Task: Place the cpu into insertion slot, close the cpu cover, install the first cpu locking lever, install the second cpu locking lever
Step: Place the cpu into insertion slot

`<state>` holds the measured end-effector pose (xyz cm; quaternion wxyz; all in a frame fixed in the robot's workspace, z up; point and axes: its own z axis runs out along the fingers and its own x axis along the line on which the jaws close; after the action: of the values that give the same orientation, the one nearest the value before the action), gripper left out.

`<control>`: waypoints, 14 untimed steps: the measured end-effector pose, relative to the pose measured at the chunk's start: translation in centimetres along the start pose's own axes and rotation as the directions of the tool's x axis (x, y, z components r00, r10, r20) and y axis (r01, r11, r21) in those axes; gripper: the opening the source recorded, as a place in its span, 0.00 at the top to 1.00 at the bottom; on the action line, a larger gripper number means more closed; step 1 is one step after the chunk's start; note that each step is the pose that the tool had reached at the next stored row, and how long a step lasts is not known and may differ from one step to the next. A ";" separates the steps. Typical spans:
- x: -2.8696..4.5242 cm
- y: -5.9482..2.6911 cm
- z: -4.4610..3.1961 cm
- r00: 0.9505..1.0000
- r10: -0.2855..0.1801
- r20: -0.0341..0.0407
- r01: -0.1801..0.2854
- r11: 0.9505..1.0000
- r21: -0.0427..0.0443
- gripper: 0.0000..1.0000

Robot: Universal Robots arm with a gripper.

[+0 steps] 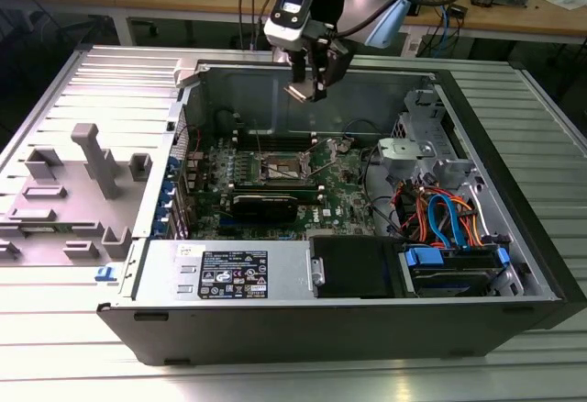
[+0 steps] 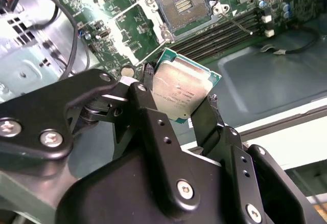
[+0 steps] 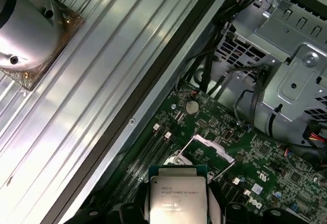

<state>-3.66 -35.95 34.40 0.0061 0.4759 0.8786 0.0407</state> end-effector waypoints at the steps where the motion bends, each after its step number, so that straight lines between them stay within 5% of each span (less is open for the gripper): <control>1: 0.00 0.00 0.04 1.000 0.015 0.001 -0.015 1.000 0.000 0.46; 7: -0.01 -0.03 0.38 0.990 0.142 0.008 -0.142 0.990 0.001 0.46; 14: -0.03 -0.06 0.81 0.957 0.290 0.017 -0.290 0.957 -0.001 0.46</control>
<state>-3.66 -35.95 33.59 0.0070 0.5999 0.7992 0.0366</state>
